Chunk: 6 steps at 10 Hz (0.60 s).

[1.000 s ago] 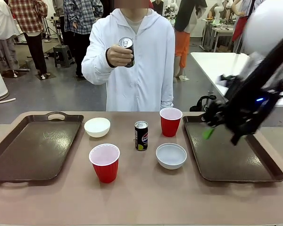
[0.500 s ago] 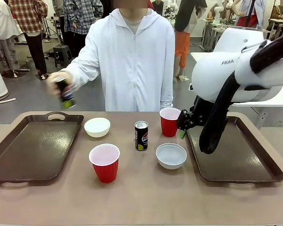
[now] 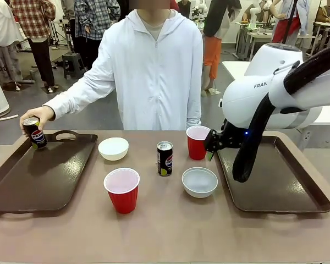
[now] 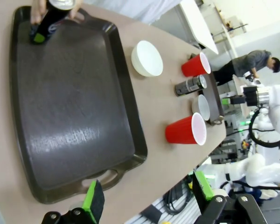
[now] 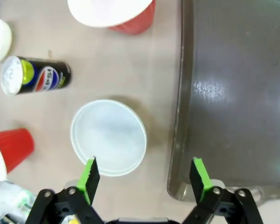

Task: Prepare tableware on both trays.
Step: Pick up a Picnic Bowl from the table and place it on a Handle tray.

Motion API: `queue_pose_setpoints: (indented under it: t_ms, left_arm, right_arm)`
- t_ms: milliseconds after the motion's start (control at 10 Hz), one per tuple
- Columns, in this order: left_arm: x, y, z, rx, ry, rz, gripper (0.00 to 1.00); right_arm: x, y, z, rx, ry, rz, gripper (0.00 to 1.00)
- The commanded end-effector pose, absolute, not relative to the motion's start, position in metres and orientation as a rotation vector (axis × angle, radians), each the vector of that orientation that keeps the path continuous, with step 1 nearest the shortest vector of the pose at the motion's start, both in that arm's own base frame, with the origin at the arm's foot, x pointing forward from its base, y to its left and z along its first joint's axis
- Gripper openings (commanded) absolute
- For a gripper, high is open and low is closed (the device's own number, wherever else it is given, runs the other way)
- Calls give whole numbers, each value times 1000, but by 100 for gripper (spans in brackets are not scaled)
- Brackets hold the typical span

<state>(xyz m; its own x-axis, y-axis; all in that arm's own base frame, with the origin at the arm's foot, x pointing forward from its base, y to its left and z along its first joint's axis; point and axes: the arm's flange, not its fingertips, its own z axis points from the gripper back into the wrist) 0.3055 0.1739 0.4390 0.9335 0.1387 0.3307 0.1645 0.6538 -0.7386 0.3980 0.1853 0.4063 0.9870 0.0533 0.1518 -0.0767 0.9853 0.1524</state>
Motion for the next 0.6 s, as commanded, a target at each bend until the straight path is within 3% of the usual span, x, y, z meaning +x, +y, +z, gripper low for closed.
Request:
queue_pose_setpoints:
  t_ms: [0, 500]
  left_arm:
    - [305, 176, 440, -877, -388, -19, 100]
    - [305, 176, 440, -877, -388, -19, 100]
  right_arm:
    - [387, 183, 392, 134, -148, 128, 100]
    - [401, 210, 349, 124, -111, 234, 100]
